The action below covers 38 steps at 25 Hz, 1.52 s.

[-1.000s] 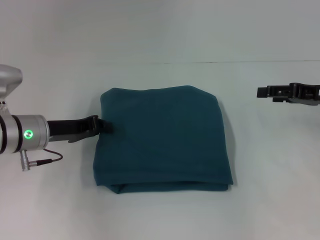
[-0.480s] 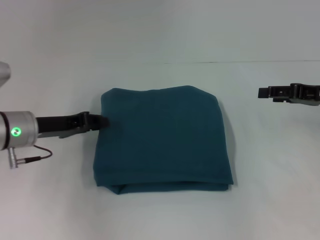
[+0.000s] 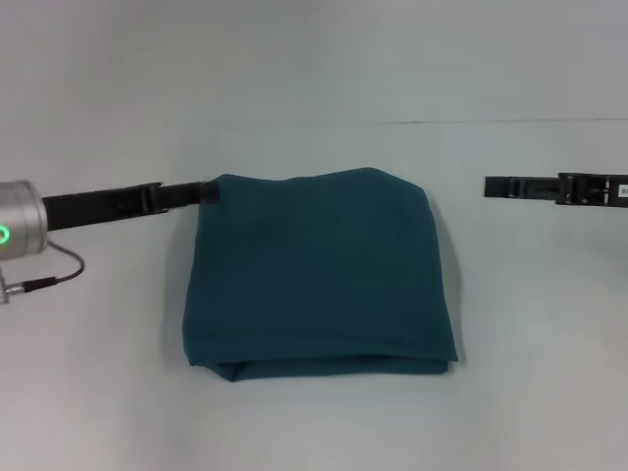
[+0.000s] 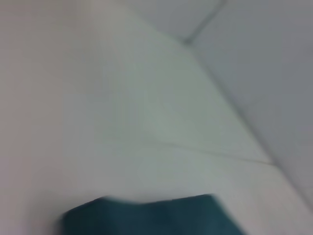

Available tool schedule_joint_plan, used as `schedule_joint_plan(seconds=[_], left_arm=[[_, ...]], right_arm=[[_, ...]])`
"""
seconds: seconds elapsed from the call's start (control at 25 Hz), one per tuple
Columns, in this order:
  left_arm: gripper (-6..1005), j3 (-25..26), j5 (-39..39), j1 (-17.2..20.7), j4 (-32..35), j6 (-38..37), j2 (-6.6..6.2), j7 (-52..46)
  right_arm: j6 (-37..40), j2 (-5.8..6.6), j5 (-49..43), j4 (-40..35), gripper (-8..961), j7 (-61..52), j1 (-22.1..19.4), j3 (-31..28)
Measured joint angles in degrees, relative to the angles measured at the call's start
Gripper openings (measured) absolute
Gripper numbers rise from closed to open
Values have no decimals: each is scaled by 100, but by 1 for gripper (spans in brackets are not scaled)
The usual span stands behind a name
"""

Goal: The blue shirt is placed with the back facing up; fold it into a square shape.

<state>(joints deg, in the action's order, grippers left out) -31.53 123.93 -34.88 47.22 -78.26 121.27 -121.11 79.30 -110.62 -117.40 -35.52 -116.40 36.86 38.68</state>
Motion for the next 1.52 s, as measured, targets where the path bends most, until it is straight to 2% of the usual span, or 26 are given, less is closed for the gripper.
schedule_joint_plan(seconds=[0.08,0.2,0.32,0.48,0.64,0.72,1.0,1.24,1.52], left_arm=[[623,-7,-241,18,1,-173,47,303],[847,-9,-716,86,0,-640,149,993],[871,-7,-921,165,-20,-932,191,1473],[902,-50,-951,328,-117,-1335,180,2345],[934,-38,-975,564,-198,-1413,238,3072],[934,-17,-1016,695,-257,-1482,248,3192],[934,117,-1033,1083,-238,-2129,250,3588],[934,71,-900,1140,-265,-2392,254,4035],[934,-138,-564,1106,-267,-2505,257,4095]], right_arm=[[207,-96,352,-1,891,537,-112,-40],[498,-233,762,1,905,1244,-287,-53],[743,-378,989,-4,904,1713,-444,-65],[759,-537,985,-1,902,2103,-564,-52],[795,-688,966,12,900,2605,-636,-12],[832,-704,948,-1,899,2653,-650,70],[1369,-590,804,-11,902,2682,-663,264],[1594,-556,346,-16,904,2603,-602,272],[1602,-606,164,-11,902,2593,-655,271]])
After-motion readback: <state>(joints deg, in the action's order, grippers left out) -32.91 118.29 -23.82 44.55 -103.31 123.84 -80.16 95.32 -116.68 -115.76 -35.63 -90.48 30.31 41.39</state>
